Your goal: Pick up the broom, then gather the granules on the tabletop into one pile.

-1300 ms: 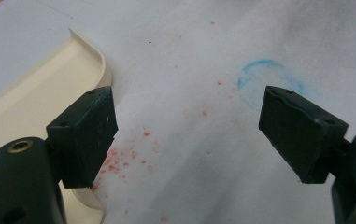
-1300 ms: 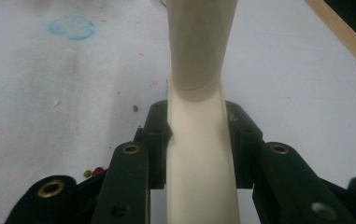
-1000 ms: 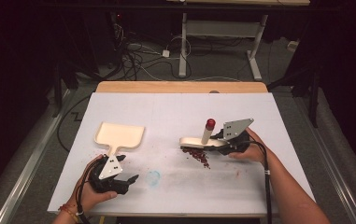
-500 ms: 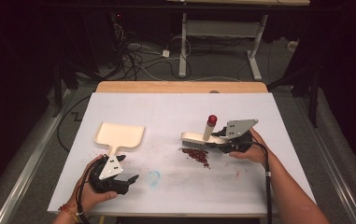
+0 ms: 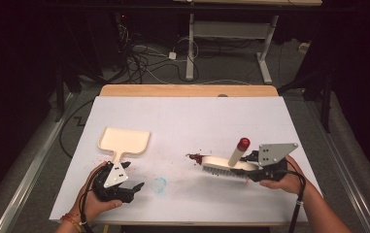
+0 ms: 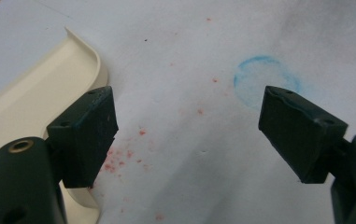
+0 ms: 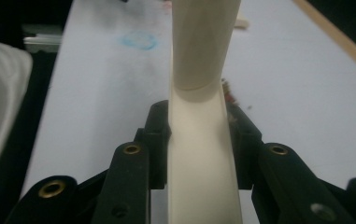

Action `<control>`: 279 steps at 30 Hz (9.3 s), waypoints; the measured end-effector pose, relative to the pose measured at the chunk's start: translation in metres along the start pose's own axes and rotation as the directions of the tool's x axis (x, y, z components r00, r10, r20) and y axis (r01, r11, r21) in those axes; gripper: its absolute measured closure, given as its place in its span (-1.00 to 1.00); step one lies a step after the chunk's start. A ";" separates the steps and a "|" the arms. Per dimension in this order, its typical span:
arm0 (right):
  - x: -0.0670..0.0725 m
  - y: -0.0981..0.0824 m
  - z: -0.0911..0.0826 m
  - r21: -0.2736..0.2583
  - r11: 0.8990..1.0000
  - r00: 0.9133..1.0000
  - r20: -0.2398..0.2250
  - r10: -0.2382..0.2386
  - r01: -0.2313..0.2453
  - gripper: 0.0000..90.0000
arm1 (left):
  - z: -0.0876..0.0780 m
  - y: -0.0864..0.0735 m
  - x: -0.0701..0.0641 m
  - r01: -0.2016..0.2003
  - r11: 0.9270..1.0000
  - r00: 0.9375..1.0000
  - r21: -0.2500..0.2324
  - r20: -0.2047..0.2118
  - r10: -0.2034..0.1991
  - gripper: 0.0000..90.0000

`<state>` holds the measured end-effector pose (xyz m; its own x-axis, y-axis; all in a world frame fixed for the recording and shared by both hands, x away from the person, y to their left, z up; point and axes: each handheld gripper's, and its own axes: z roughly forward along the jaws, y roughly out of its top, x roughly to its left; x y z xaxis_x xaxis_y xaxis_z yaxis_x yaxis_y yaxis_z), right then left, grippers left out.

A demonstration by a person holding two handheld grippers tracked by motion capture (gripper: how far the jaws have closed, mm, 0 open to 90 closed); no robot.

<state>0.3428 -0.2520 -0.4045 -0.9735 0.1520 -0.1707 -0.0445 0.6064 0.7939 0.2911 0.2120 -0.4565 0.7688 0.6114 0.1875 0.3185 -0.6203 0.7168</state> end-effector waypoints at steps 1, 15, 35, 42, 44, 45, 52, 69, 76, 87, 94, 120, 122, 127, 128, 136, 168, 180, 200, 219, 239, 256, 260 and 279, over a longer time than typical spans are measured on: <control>0.003 -0.003 -0.001 0.009 1.000 1.000 -0.017 0.000 0.000 0.50 | 0.000 0.000 0.000 -0.003 1.000 1.000 0.000 0.001 0.003 -0.58; -0.030 -0.011 0.024 0.017 1.000 0.998 -0.061 0.000 0.001 0.50 | 0.008 0.004 -0.001 -0.024 1.000 0.999 0.019 0.027 0.023 -0.58; -0.043 0.006 0.036 -0.052 0.996 0.997 0.005 0.076 -0.076 0.50 | 0.005 0.004 -0.002 -0.021 1.000 1.000 0.010 0.023 0.021 -0.58; -0.020 0.029 0.047 -0.099 0.948 0.934 0.165 0.316 -0.303 0.50 | 0.005 0.003 -0.002 -0.021 1.000 1.000 0.008 0.020 0.021 -0.58; -0.014 0.035 0.056 -0.145 0.909 0.891 0.186 0.414 -0.392 0.50 | 0.004 0.004 -0.002 -0.022 1.000 1.000 0.009 0.019 0.021 -0.58; -0.010 0.037 0.061 -0.170 0.883 0.864 0.194 0.465 -0.437 0.50 | 0.004 0.004 -0.002 -0.022 1.000 1.000 0.008 0.019 0.021 -0.58; 0.023 0.059 0.111 -0.247 0.792 0.735 0.296 0.610 -0.558 0.50 | 0.005 0.003 -0.002 -0.022 1.000 1.000 0.013 0.022 0.021 -0.58; 0.016 0.037 0.107 -0.271 0.718 0.573 0.453 0.683 -0.641 0.50 | 0.001 0.002 -0.003 -0.026 1.000 1.000 0.005 0.017 0.026 -0.56; 0.016 0.033 0.094 -0.287 0.704 0.555 0.455 0.697 -0.650 0.50 | 0.003 0.003 -0.004 -0.031 0.999 0.999 0.012 0.023 0.031 -0.56; 0.007 0.044 0.058 -0.290 0.799 0.622 0.508 0.595 -0.527 0.50 | 0.002 0.002 -0.003 -0.030 0.999 0.999 0.013 0.022 0.030 -0.56; -0.007 0.023 0.049 -0.213 0.834 0.580 0.631 0.515 -0.509 0.50 | 0.003 0.003 -0.004 -0.032 0.999 0.999 0.014 0.023 0.032 -0.56; -0.004 0.039 0.099 -0.087 0.889 0.691 0.596 0.408 -0.450 0.50 | 0.006 0.003 -0.005 -0.040 0.999 0.999 0.025 0.038 0.039 -0.56; -0.004 0.040 0.098 -0.085 0.891 0.694 0.596 0.404 -0.446 0.50 | 0.005 0.003 -0.005 -0.040 0.999 0.999 0.023 0.036 0.039 -0.56; -0.008 0.040 0.092 -0.089 0.898 0.697 0.599 0.394 -0.431 0.50 | 0.005 0.003 -0.005 -0.039 0.999 0.999 0.021 0.034 0.039 -0.56; -0.011 0.040 0.090 -0.085 0.903 0.701 0.601 0.383 -0.420 0.50 | 0.005 0.003 -0.005 -0.039 0.999 0.999 0.023 0.034 0.038 -0.56; -0.047 0.033 0.084 -0.063 0.967 0.815 0.527 0.243 -0.248 0.50 | 0.008 0.004 -0.005 -0.042 0.998 0.998 0.038 0.040 0.040 -0.56; -0.068 0.004 0.054 -0.099 0.994 0.989 0.136 0.059 -0.045 0.50 | 0.013 0.003 -0.007 -0.057 0.996 0.997 0.073 0.062 0.053 -0.56; -0.020 0.014 0.043 -0.130 0.991 0.999 -0.038 0.010 -0.015 0.50 | 0.012 0.004 -0.008 -0.063 0.995 0.996 0.076 0.062 0.058 -0.56; -0.057 0.003 0.074 -0.108 0.991 0.994 -0.084 0.070 -0.079 0.50 | 0.016 0.004 -0.008 -0.070 0.994 0.995 0.086 0.076 0.064 -0.56; -0.031 0.020 0.038 -0.142 0.988 0.997 0.029 0.067 -0.062 0.50 | 0.012 0.003 -0.007 -0.070 0.995 0.997 0.072 0.043 0.067 -0.56; 0.016 -0.002 -0.039 -0.068 0.969 0.952 0.183 0.244 -0.235 0.49 | 0.009 0.004 -0.007 -0.077 0.995 0.997 0.060 0.017 0.076 -0.56; 0.030 -0.028 -0.056 -0.133 0.850 0.847 0.100 0.523 -0.509 0.50 | 0.012 0.006 -0.003 -0.075 0.996 0.997 0.044 0.026 0.074 -0.56; 0.026 -0.034 -0.053 -0.114 0.802 0.797 0.099 0.597 -0.586 0.50 | 0.012 0.007 -0.004 -0.079 0.996 0.996 0.045 0.030 0.078 -0.56; -0.048 -0.065 -0.030 -0.059 0.669 0.660 0.122 0.742 -0.741 0.22 | 0.018 0.011 -0.001 -0.081 0.995 0.996 0.052 0.038 0.079 -0.56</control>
<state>0.3855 -0.3226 -0.4307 -0.6478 0.6451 0.4051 0.6786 0.2471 0.6917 0.3042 0.1960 -0.4613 0.8118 0.5417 0.2179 0.2840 -0.6924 0.6633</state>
